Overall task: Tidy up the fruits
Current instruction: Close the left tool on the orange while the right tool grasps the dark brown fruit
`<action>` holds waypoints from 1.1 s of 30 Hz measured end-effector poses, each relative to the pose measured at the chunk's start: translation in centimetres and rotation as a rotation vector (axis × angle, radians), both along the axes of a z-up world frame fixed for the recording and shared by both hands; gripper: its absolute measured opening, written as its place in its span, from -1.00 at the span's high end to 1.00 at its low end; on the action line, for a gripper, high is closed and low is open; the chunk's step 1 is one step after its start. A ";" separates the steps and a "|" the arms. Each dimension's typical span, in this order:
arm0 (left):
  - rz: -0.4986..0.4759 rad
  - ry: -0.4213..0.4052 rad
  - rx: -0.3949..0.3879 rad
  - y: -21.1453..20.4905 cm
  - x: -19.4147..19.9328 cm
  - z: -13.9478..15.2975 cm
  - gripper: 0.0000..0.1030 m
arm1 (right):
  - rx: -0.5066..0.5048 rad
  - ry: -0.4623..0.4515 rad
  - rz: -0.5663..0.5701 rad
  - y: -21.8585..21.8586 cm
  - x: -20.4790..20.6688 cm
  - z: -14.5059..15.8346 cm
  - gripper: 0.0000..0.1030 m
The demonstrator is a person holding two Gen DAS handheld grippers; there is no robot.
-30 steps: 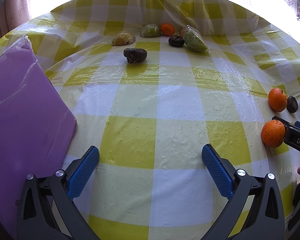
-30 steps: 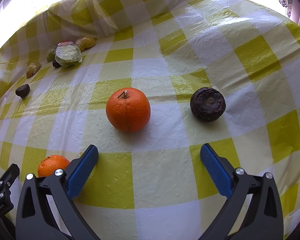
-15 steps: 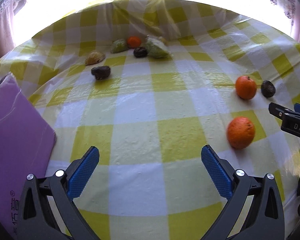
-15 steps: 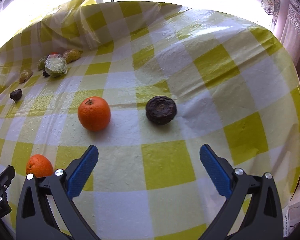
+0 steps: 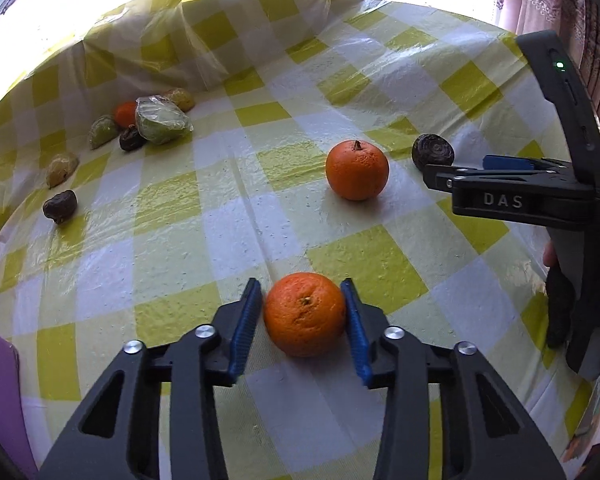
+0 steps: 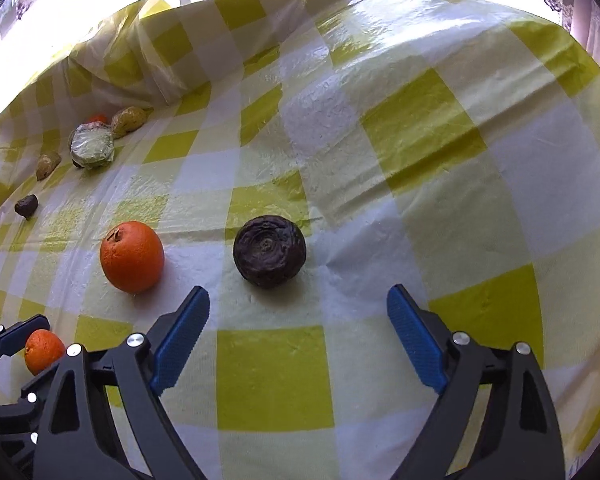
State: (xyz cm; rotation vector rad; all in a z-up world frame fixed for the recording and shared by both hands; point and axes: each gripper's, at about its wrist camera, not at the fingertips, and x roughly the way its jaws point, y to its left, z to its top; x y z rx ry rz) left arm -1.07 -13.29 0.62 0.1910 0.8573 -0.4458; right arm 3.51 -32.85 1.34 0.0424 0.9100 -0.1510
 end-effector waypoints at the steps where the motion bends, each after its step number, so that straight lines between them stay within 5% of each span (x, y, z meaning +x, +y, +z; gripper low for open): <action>1: 0.005 0.007 -0.019 0.4 0.0 0.0 0.35 | -0.026 0.010 0.006 0.3 0.7 -0.1 -0.58; 2: 0.011 0.015 -0.044 0.8 0.1 0.1 0.36 | -0.041 0.008 0.021 0.6 1.2 -0.1 -0.48; 4: 0.034 0.023 -0.084 1.9 0.1 0.2 0.37 | -0.005 -0.004 0.076 1.1 1.4 0.0 0.13; 5: 0.047 0.027 -0.099 2.5 -0.1 0.3 0.37 | 0.000 0.003 0.066 1.3 1.1 0.0 0.23; 10: 0.105 0.033 -0.151 5.4 -1.5 0.4 0.38 | 0.050 0.004 0.068 3.1 -3.8 0.0 0.24; 14: 0.161 0.015 -0.185 7.5 -2.9 0.6 0.38 | 0.071 -0.139 0.098 3.7 -8.8 1.0 0.25; 21: 0.244 -0.079 -0.170 10.5 -7.0 2.0 0.37 | 0.111 -0.207 0.194 7.6 -10.9 1.8 0.24; 33: 0.473 -0.366 -0.072 18.1 -14.4 9.9 0.37 | 0.190 -0.297 0.494 20.0 -13.6 5.7 0.24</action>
